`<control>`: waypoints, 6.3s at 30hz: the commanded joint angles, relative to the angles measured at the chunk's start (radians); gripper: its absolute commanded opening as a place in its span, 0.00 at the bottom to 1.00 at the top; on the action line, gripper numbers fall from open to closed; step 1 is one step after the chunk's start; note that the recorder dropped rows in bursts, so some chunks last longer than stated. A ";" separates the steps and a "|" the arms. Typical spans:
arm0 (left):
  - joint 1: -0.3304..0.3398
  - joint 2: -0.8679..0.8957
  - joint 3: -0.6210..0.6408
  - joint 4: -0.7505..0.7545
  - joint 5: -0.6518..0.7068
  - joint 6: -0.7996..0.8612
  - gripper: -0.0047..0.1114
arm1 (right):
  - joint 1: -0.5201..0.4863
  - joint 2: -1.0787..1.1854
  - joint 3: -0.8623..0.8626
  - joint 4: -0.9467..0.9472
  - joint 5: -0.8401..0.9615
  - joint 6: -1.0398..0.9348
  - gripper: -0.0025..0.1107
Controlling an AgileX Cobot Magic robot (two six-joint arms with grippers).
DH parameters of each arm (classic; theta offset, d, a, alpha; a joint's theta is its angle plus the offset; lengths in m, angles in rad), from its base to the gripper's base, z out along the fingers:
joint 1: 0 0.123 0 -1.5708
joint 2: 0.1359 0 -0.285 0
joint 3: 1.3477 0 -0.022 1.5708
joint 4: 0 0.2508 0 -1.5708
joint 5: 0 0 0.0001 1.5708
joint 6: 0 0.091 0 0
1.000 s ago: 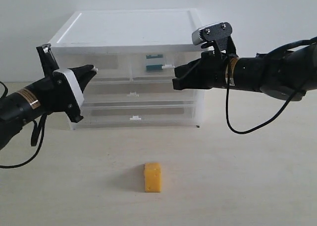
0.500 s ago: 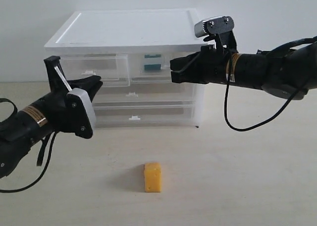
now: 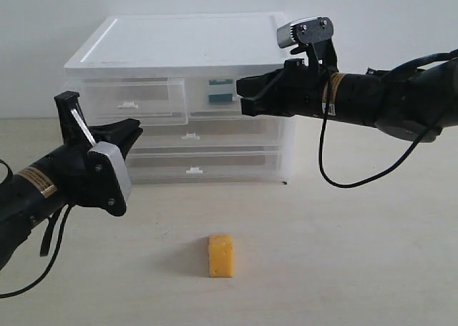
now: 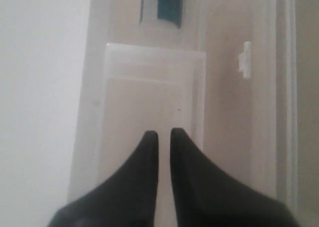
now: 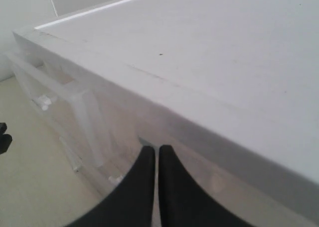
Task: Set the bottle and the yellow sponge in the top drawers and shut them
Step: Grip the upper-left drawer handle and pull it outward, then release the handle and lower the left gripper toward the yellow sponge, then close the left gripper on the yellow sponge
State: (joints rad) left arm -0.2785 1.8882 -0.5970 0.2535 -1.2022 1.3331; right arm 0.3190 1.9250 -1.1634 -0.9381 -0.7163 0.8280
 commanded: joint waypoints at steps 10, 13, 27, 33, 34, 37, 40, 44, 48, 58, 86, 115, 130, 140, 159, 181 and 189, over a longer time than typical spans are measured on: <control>0.000 -0.015 -0.026 -0.118 -0.019 -0.083 0.53 | 0.000 -0.010 -0.007 -0.001 0.014 0.002 0.02; 0.005 -0.015 -0.067 -0.072 -0.019 -0.083 0.41 | 0.000 -0.010 -0.007 -0.001 0.014 0.002 0.02; 0.014 -0.015 -0.122 -0.050 0.201 -0.092 0.35 | 0.000 -0.010 -0.007 -0.001 0.017 0.002 0.02; 0.060 -0.015 -0.128 -0.040 0.168 -0.092 0.36 | 0.000 -0.010 -0.007 -0.001 0.017 0.000 0.02; 0.060 -0.015 -0.134 -0.040 0.171 -0.092 0.35 | 0.000 -0.010 -0.007 -0.001 0.017 0.000 0.02; 0.060 -0.008 -0.170 0.007 0.225 -0.178 0.33 | 0.000 -0.010 -0.007 -0.001 0.024 0.000 0.02; 0.060 0.038 -0.195 0.005 0.225 -0.155 0.33 | 0.000 -0.010 -0.007 0.001 0.031 -0.004 0.02; 0.060 0.087 -0.223 0.005 0.193 -0.152 0.31 | 0.000 -0.010 -0.007 0.001 0.031 -0.004 0.02; 0.060 0.089 -0.213 0.001 0.139 -0.113 0.11 | 0.000 -0.010 -0.007 0.003 0.033 -0.009 0.02; 0.056 0.084 -0.171 -0.010 0.068 -0.042 0.07 | 0.000 -0.010 -0.007 0.007 0.044 -0.013 0.02; -0.013 -0.008 0.100 -0.060 -0.019 -0.032 0.07 | 0.000 -0.010 -0.007 0.016 0.049 -0.017 0.02; -0.013 -0.020 0.126 0.110 -0.019 -0.211 0.61 | 0.000 -0.010 -0.007 0.016 0.049 -0.017 0.02; -0.013 -0.264 0.279 0.358 -0.019 -0.737 0.42 | 0.000 -0.009 -0.007 0.016 0.051 -0.019 0.02; -0.013 -0.308 0.171 0.480 0.358 -1.515 0.65 | 0.000 -0.009 -0.007 0.018 0.051 -0.019 0.02; -0.013 -0.219 0.085 0.879 0.496 -2.144 0.65 | 0.000 -0.009 -0.007 0.013 0.051 -0.017 0.02; -0.245 -0.080 -0.127 0.717 0.795 -2.299 0.65 | 0.000 -0.009 -0.007 0.017 0.077 -0.033 0.02; -0.353 -0.045 -0.163 0.643 0.821 -2.403 0.65 | 0.000 -0.009 -0.007 0.017 0.079 -0.035 0.02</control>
State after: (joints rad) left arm -0.5803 1.8262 -0.7365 0.9661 -0.4280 -1.0455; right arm 0.3190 1.9250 -1.1651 -0.9265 -0.6422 0.7971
